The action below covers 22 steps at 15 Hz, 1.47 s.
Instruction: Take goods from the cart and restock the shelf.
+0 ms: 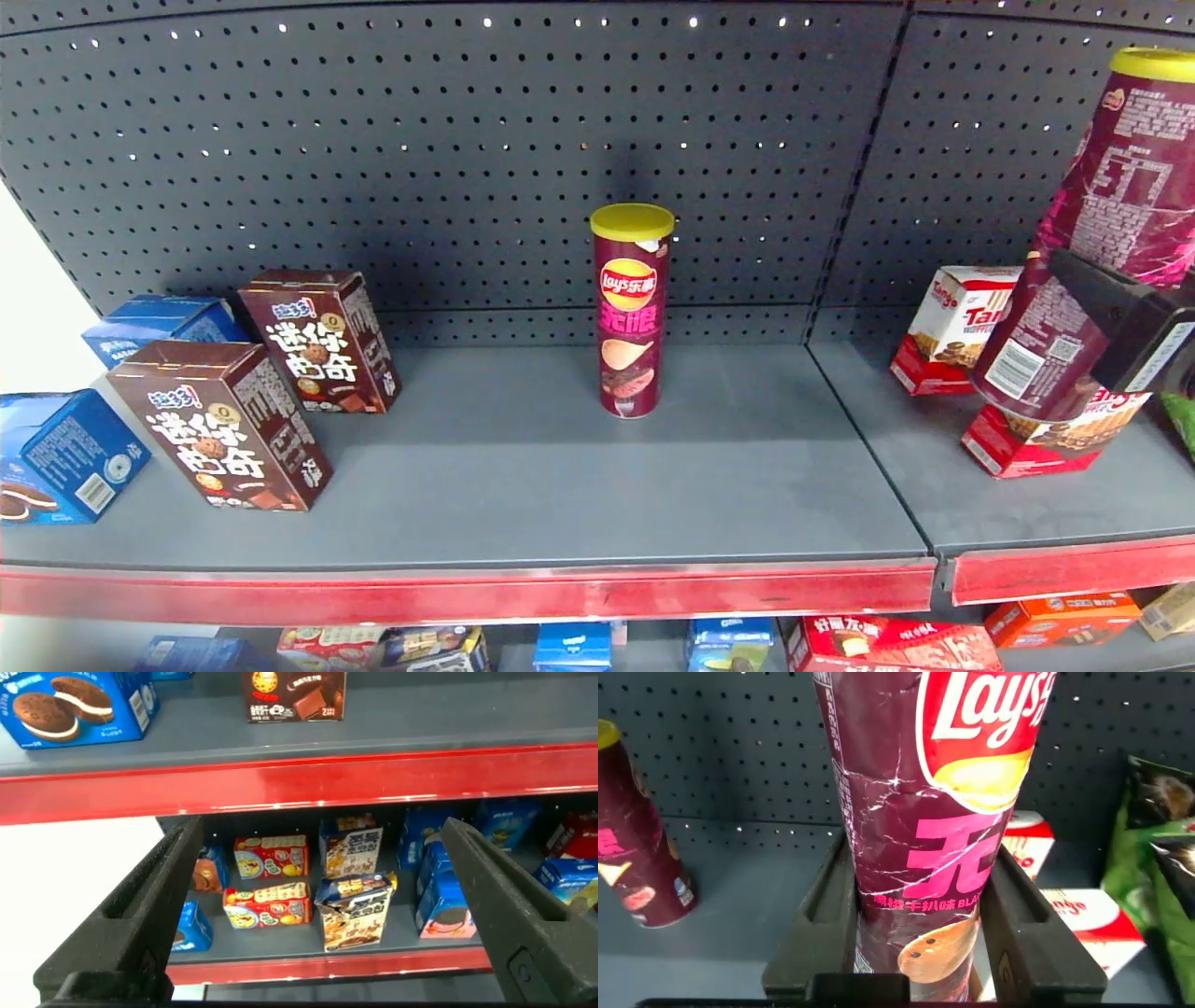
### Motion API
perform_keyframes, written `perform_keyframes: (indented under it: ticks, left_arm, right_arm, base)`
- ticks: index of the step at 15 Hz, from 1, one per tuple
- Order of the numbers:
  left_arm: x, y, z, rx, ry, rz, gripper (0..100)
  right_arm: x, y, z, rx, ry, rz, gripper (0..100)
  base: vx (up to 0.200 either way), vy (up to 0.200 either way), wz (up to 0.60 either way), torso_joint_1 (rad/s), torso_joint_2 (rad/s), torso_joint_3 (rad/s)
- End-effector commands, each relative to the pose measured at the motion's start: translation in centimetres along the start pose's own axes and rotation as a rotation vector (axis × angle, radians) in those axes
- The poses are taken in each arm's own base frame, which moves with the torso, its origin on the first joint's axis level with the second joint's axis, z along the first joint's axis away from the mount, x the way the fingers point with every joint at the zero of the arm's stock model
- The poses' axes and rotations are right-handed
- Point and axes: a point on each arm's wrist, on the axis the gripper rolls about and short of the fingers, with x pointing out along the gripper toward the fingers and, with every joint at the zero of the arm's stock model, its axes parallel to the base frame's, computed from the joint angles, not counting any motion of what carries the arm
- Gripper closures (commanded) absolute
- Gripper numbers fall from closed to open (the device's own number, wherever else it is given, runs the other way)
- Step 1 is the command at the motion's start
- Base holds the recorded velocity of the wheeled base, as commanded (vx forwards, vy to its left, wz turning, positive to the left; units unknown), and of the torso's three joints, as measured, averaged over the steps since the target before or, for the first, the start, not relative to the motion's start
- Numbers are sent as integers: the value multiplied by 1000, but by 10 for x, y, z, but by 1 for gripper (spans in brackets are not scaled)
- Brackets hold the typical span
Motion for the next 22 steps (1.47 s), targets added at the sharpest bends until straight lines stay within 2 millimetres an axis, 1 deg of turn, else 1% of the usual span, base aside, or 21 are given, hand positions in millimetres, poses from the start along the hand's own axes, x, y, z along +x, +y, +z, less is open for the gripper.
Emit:
perform_keyframes:
  ticks: [1, 2, 3, 4, 6, 7, 8, 9, 10, 11, 12, 13, 14, 15, 16, 17, 18, 19, 20, 21, 22]
  left_arm:
    - [0, 0, 0, 24, -4, -14, 0]
    - [-4, -1, 15, 33, -70, -76, 0]
    - [-9, -2, 46, -21, -129, -179, 0]
    - [-6, -1, 65, -63, -128, -202, 0]
    - [-1, 0, 115, -65, -150, -278, 0]
    - [9, 1, 145, -66, -154, -318, 0]
    - [26, -1, 180, -68, -156, -379, 0]
    - [47, -6, 206, -70, -145, -457, 0]
    - [55, -9, 216, -73, -144, -500, 0]
    - [72, -20, 233, -81, -129, -597, 0]
    - [101, -41, 236, -84, -53, -692, 0]
    - [113, -47, 229, -80, -4, -690, 0]
    - [140, -62, 214, -69, 85, -718, 0]
    - [159, -71, 210, -74, 94, -762, 0]
    - [186, -78, 205, -77, 88, -789, 0]
    - [205, -83, 204, -77, 61, -805, 0]
    - [217, -87, 202, -77, 41, -816, 0]
    - [237, -96, 195, -80, 50, -823, 0]
    - [243, -99, 191, -81, 68, -824, 0]
    - [254, -103, 180, -82, 107, -829, 0]
    - [260, -106, 175, -83, 130, -842, 0]
  right_arm:
    - [-12, -7, -5, -3, 4, -7, 100]
    - [-14, -7, -6, -3, 8, -13, 100]
    - [-14, -7, -6, -2, 7, -16, 100]
    - [-13, -7, -4, 3, 2, -15, 100]
    - [-11, -5, -2, 15, -2, -9, 100]
    - [-13, -4, -1, 22, -6, -2, 100]
    - [-13, -5, 0, 23, -9, -2, 100]
    - [-14, -5, 0, 25, -10, -4, 100]
    - [-14, -6, 1, 27, -13, -4, 100]
    - [-16, -7, 1, 29, -16, -7, 100]
    - [-17, -8, 2, 30, -20, -9, 100]
    - [-17, -9, 4, 33, -24, -16, 100]
    - [-18, -10, 5, 35, -25, -33, 100]
    - [-19, -11, 7, 37, -29, -39, 100]
    - [-20, -12, 7, 36, -32, -44, 100]
    - [-21, -12, 7, 36, -30, -54, 100]
    - [-21, -13, 8, 38, -31, -61, 100]
    - [-21, -13, 8, 39, -30, -69, 100]
    - [-21, -13, 8, 38, -30, -69, 100]
    - [-21, -13, 9, 37, -29, -71, 100]
    - [-20, -13, 8, 36, -28, -71, 100]
  base:
    - [0, 0, 0, 0, 0, 0]
    - [0, 0, 0, 0, 0, 0]
    - [0, 0, 0, 0, 0, 0]
    - [0, 0, 0, 0, 0, 0]
    - [0, 0, 0, 0, 0, 0]
    - [0, 0, 0, 0, 0, 0]
    - [0, 0, 0, 0, 0, 0]
    - [0, 0, 0, 0, 0, 0]
    - [0, 0, 0, 0, 0, 0]
    - [0, 0, 0, 0, 0, 0]
    - [0, 0, 0, 0, 0, 0]
    - [0, 0, 0, 0, 0, 0]
    - [0, 0, 0, 0, 0, 0]
    - [0, 0, 0, 0, 0, 0]
    - [0, 0, 0, 0, 0, 0]
    - [0, 0, 0, 0, 0, 0]
    - [0, 0, 0, 0, 0, 0]
    - [0, 0, 0, 0, 0, 0]
    - [0, 0, 0, 0, 0, 0]
    - [0, 0, 0, 0, 0, 0]
    - [0, 0, 0, 0, 0, 0]
